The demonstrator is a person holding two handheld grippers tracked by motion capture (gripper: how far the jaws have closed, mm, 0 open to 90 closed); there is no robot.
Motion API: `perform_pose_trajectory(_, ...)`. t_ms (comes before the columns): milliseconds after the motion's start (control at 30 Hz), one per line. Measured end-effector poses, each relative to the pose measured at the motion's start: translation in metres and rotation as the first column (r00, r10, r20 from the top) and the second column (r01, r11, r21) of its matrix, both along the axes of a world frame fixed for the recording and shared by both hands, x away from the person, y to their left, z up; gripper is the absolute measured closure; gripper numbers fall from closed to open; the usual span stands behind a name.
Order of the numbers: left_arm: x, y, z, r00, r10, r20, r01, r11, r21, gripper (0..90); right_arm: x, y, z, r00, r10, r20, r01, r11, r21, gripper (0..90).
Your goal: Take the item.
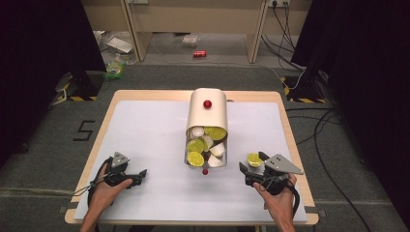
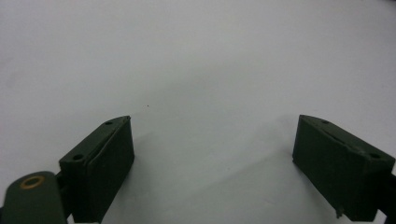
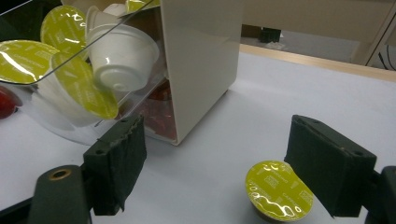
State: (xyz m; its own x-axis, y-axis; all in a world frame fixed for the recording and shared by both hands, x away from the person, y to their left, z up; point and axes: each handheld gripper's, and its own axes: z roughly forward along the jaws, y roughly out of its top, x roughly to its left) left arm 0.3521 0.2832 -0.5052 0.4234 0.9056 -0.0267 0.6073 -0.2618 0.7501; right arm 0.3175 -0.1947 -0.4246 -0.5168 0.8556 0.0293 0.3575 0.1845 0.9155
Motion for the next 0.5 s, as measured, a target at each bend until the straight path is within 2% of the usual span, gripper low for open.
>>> perform_pose_trajectory(500,0.000,0.000,0.000,1.0000,0.000,0.000,0.000,1.0000,-0.001,11.8,-0.012,0.009,0.000,0.9995,0.031,0.009,-0.031,0.999,-0.019,20.8)
